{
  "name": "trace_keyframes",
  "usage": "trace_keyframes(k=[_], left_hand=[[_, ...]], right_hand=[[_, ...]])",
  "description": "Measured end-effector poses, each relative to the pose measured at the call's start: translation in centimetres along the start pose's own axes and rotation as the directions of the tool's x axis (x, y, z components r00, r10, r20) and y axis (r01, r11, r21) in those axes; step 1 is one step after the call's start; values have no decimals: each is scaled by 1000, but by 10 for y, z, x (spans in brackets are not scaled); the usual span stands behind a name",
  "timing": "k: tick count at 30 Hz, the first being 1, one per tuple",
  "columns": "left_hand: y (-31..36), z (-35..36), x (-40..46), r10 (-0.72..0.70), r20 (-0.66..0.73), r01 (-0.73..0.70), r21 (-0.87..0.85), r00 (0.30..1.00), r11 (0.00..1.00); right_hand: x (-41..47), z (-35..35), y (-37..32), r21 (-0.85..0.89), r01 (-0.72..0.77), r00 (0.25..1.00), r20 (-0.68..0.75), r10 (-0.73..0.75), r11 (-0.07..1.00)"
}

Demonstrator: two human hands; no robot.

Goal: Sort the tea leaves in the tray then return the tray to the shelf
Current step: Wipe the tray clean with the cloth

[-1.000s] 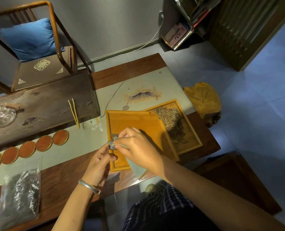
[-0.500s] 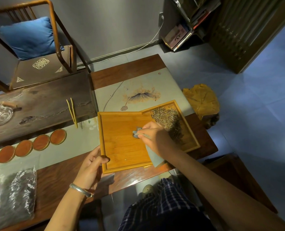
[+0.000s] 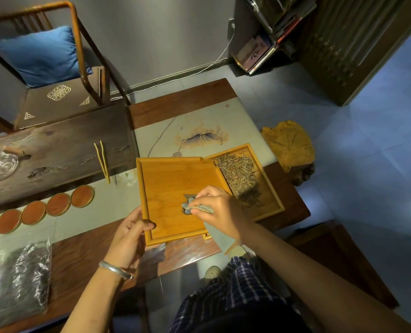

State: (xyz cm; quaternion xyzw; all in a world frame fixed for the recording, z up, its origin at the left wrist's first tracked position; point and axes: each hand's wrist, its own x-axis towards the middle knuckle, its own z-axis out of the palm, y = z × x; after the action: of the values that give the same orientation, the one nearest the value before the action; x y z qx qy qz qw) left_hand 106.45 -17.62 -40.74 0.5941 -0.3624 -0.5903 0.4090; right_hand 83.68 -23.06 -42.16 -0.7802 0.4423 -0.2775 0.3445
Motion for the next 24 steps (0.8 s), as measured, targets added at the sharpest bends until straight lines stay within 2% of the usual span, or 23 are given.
trace_keyframes(k=[5,9,11,12,15,24], left_hand=[[3,-1,-4,13,-13,-12,71,1000,997],[6,-5,-3,8,-53,-2,111,999,994],[6,-6,-2,0,-83,8,96,997,995],[6,-7,-1,-13,-94,20,80,996,997],[7,-6,-1,-27,-107,34,65,994,997],[8,-1,-9,-15,-46,23,180,999,983]], right_hand=[[-3,-19,31,14,-166,985,-34,167,986],[-6,-39,39,77,-156,977,-132,166,985],[-9,-44,41,111,-182,978,-83,191,977],[-12,-45,42,91,-197,980,-7,199,976],[-22,-38,48,-91,-132,977,154,145,987],[-17,-39,62,-231,-34,987,143,68,972]])
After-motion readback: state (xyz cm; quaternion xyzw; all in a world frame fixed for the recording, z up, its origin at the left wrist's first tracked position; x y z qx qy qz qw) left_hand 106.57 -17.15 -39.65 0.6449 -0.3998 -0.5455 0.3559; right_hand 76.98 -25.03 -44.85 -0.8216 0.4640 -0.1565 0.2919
